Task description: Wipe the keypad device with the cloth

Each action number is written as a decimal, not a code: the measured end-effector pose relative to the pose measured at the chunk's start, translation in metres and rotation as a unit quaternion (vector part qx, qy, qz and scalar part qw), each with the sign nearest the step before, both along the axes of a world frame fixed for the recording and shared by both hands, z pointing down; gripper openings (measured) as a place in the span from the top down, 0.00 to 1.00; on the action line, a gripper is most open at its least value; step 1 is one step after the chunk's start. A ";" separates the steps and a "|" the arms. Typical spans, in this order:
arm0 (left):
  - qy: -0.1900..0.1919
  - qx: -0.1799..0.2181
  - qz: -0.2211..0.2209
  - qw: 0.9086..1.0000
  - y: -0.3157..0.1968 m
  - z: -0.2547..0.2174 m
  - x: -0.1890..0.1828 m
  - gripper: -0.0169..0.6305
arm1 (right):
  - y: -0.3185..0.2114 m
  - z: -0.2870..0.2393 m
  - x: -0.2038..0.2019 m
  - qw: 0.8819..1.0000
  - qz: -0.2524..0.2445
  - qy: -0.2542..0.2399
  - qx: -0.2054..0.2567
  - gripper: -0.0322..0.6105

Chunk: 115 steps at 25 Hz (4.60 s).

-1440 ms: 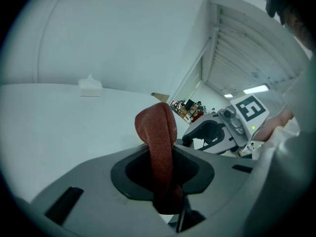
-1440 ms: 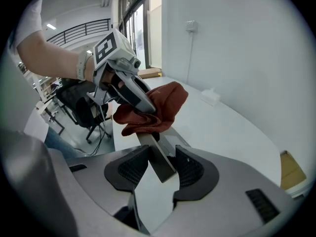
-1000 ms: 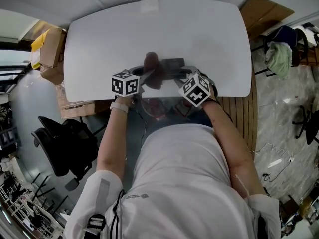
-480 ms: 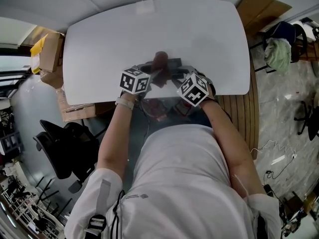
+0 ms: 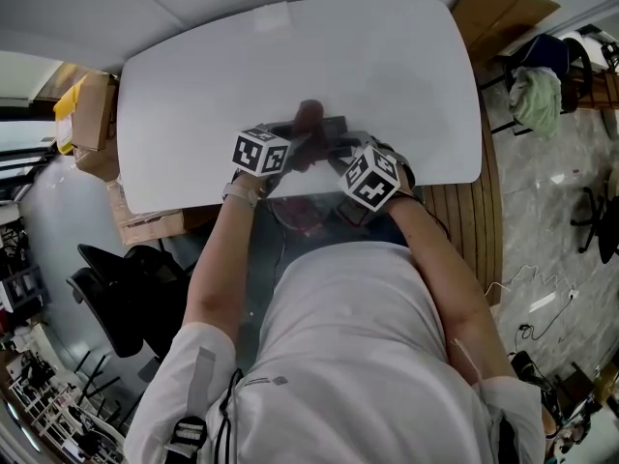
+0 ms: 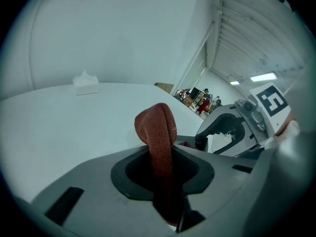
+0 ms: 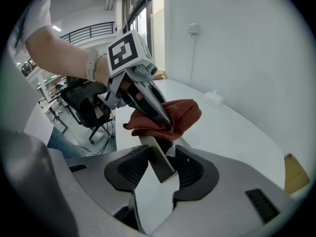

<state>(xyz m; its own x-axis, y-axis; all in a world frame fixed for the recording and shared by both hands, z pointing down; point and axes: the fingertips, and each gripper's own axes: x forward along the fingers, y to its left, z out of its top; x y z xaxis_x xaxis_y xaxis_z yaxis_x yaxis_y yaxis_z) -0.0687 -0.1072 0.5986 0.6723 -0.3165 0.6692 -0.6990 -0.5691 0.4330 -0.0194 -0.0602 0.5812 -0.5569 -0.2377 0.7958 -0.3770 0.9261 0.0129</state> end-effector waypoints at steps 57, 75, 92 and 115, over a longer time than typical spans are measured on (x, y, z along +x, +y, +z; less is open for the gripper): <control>-0.006 -0.029 0.070 0.997 -0.021 -0.045 0.013 0.83 | -0.004 0.002 0.000 0.999 -0.003 -0.017 -0.032 0.69; -0.096 -0.051 0.112 0.988 -0.027 0.016 0.025 0.83 | -0.003 0.002 -0.001 0.999 0.001 -0.019 -0.041 0.69; -0.127 -0.059 0.139 0.980 -0.051 0.041 0.042 0.83 | -0.003 0.002 -0.001 0.999 -0.001 -0.023 -0.040 0.69; -0.041 -0.078 0.069 0.994 -0.015 0.017 0.021 0.83 | 0.003 -0.001 -0.001 1.000 -0.016 -0.025 0.001 0.68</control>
